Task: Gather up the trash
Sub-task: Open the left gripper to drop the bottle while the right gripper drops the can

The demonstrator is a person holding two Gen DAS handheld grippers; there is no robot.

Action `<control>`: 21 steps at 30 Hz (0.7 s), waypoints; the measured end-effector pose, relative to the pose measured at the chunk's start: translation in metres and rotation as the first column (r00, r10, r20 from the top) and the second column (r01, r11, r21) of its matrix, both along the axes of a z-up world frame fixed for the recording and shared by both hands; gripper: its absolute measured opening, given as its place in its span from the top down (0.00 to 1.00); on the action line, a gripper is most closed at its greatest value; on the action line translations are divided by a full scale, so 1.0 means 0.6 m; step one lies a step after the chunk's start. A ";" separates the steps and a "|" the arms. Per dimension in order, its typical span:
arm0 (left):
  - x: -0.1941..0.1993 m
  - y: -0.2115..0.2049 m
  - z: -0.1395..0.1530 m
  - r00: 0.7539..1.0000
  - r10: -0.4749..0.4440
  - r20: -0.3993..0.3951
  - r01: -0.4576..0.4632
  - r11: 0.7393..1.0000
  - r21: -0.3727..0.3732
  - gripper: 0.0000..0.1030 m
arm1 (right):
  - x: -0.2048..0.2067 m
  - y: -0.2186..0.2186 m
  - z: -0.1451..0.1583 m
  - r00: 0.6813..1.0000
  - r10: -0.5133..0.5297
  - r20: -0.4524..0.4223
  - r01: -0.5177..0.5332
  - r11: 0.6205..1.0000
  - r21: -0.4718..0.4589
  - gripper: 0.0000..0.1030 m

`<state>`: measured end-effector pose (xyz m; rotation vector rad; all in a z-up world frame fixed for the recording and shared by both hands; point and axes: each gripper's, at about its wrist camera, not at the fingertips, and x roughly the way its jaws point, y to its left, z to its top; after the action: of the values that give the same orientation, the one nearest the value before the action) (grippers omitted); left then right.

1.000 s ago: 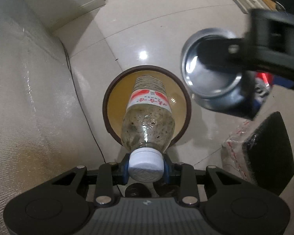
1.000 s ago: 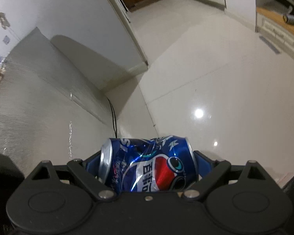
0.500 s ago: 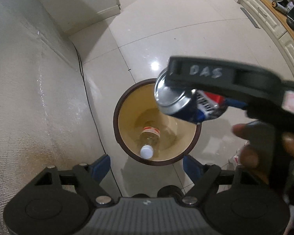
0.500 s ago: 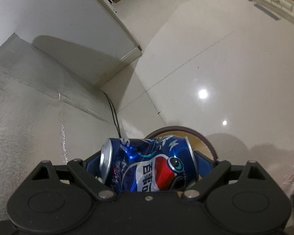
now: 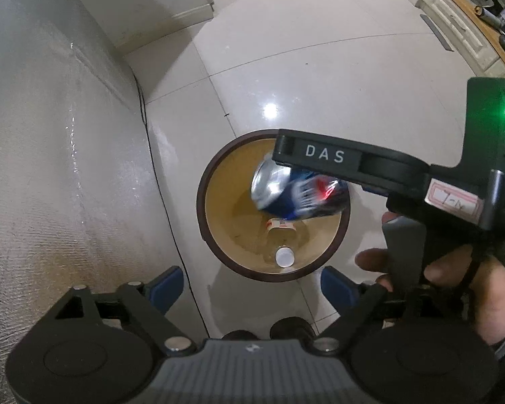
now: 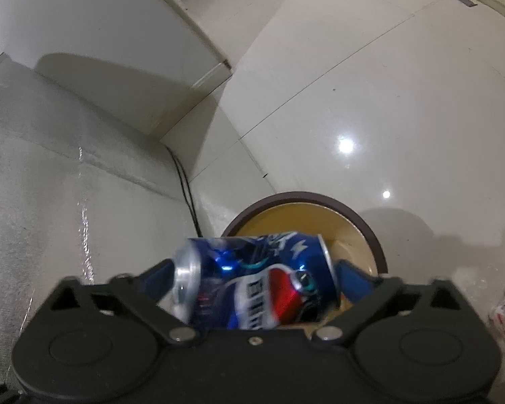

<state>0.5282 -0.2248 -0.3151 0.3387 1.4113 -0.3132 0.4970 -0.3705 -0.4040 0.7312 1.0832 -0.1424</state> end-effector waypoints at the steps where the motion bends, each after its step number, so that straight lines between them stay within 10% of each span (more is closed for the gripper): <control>1: -0.003 -0.001 0.002 1.000 -0.007 0.001 0.007 1.000 -0.003 0.12 | -0.002 -0.002 0.003 1.000 0.005 0.008 -0.005 1.000 -0.006 0.00; 21: -0.016 0.007 -0.007 0.999 0.032 -0.009 -0.032 0.999 -0.006 0.03 | -0.034 -0.010 0.058 0.971 0.238 -0.039 -0.241 0.959 -0.152 0.00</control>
<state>0.5185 -0.2208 -0.3191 0.3097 1.4228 -0.2924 0.4764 -0.3765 -0.3694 0.4544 1.1580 -0.0269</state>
